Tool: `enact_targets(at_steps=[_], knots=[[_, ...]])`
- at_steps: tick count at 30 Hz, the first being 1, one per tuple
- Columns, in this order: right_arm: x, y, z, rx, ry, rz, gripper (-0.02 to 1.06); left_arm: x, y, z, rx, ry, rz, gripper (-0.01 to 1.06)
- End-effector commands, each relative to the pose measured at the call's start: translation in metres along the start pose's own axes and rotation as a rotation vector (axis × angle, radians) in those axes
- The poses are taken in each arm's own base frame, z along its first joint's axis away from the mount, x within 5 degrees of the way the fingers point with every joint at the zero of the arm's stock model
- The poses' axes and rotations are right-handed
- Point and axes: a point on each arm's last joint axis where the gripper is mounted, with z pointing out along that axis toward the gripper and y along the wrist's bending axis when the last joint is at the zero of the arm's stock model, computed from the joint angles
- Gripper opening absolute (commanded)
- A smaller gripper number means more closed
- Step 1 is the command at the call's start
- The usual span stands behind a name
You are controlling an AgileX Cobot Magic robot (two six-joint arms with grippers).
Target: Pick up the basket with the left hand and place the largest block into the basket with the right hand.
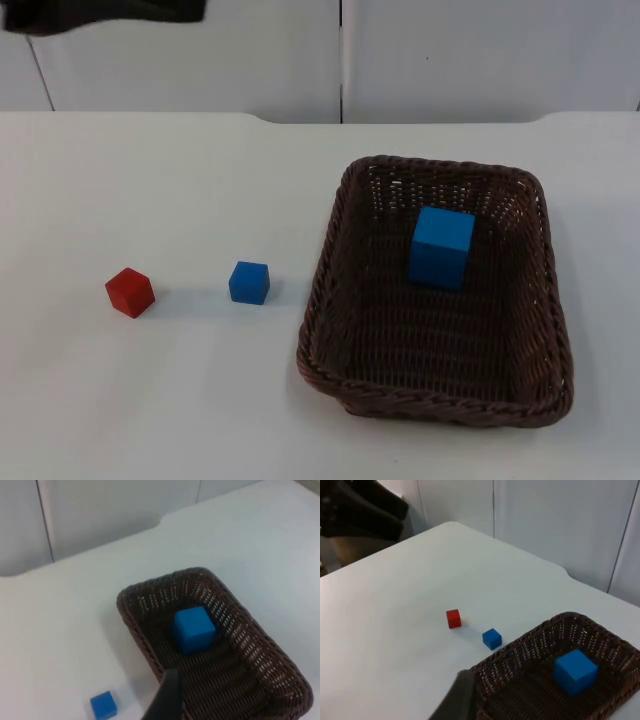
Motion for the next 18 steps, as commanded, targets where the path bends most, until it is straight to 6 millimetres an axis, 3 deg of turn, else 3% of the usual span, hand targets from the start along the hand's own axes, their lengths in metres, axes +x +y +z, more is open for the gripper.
enact_targets(at_steps=[1, 9, 18], knots=[[0.010, 0.001, -0.007, 0.001, -0.004, 0.019, 0.92, 0.003, -0.005, -0.012, 0.010, -0.005, 0.038, 0.78], [0.047, 0.006, -0.035, -0.009, -0.013, 0.058, 0.92, 0.005, -0.016, -0.052, 0.027, -0.075, 0.105, 0.78], [0.077, 0.008, -0.060, 0.011, -0.019, 0.077, 0.92, 0.023, -0.023, -0.073, 0.040, -0.114, 0.094, 0.78]])
